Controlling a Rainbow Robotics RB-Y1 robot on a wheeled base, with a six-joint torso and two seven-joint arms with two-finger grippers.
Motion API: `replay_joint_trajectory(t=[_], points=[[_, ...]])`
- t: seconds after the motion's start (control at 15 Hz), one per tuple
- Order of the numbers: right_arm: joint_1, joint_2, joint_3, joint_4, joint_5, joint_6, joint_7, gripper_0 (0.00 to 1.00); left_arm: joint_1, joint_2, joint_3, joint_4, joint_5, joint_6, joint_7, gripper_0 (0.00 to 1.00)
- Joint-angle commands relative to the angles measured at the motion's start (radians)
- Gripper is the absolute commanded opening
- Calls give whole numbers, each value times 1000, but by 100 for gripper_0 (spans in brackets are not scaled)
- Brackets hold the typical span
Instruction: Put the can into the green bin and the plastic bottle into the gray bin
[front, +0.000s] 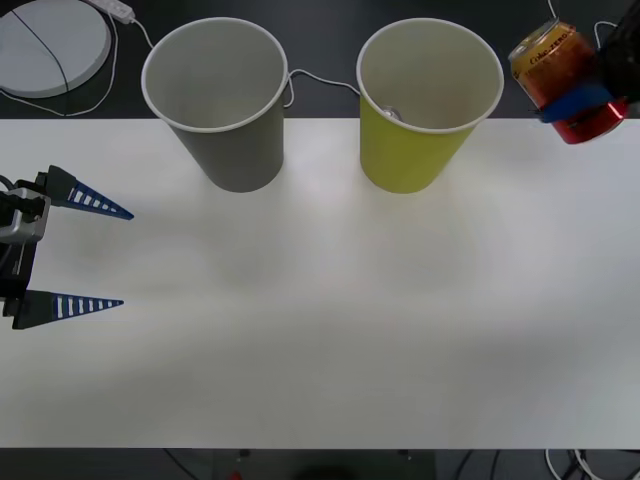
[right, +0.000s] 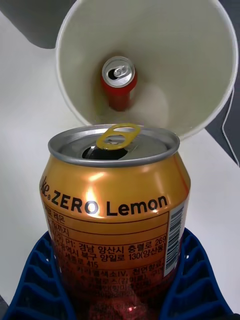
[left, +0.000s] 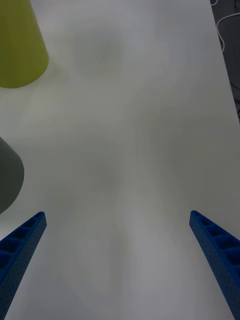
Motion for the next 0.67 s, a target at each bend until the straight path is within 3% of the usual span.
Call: replay_joint_trajectory(t=[0.07, 0.27, 0.67], points=[[-183, 67, 146, 162, 50, 0, 0, 0, 0, 0, 0, 0, 0, 0, 0, 100], [-310, 181, 224, 317, 142, 0, 0, 0, 0, 0, 0, 0, 0, 0, 0, 100], [-390, 378, 229, 492, 306, 0, 23, 0, 0, 0, 0, 0, 0, 0, 0, 100]])
